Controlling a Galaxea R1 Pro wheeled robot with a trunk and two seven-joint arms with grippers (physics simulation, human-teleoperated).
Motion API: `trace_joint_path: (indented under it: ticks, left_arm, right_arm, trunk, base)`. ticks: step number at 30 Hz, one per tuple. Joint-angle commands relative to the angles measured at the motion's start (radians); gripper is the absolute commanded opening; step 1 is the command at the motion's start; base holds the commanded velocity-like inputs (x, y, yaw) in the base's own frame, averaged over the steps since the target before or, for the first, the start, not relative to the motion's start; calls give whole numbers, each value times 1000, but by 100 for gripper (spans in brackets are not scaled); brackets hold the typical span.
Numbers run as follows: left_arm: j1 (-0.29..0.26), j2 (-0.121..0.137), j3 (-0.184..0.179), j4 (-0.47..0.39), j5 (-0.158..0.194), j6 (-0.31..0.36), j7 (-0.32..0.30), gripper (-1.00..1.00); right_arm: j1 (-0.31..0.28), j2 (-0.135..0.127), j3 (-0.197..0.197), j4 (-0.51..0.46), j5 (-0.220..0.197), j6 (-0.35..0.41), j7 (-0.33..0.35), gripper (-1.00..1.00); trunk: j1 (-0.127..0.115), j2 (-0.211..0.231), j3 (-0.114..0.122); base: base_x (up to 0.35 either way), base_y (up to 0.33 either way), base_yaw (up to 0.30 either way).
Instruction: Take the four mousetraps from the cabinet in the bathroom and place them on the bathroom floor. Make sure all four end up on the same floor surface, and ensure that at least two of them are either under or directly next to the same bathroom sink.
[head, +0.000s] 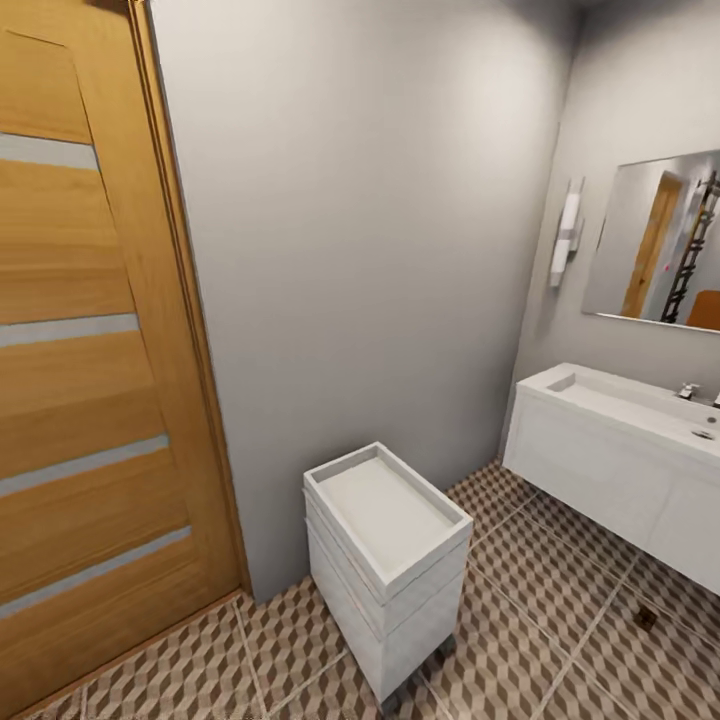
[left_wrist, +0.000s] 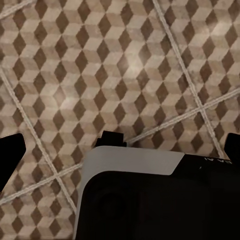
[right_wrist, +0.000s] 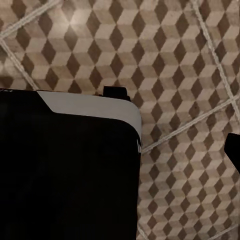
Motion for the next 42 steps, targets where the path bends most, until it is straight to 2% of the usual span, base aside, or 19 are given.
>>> trace_joint_path:
  ticks: [1,42]
  left_arm:
    - [-1,0,-9,1,8,-3,3,100]
    - [0,-1,-9,0,7,-3,3,100]
  right_arm:
    - [-1,0,-8,3,11,-2,-5,100]
    - [-1,4,-9,3,12,-13,-5,100]
  trunk:
    - [0,-1,-2]
    - [0,-1,-30]
  base:
    - [0,0,292]
    - [0,0,292]
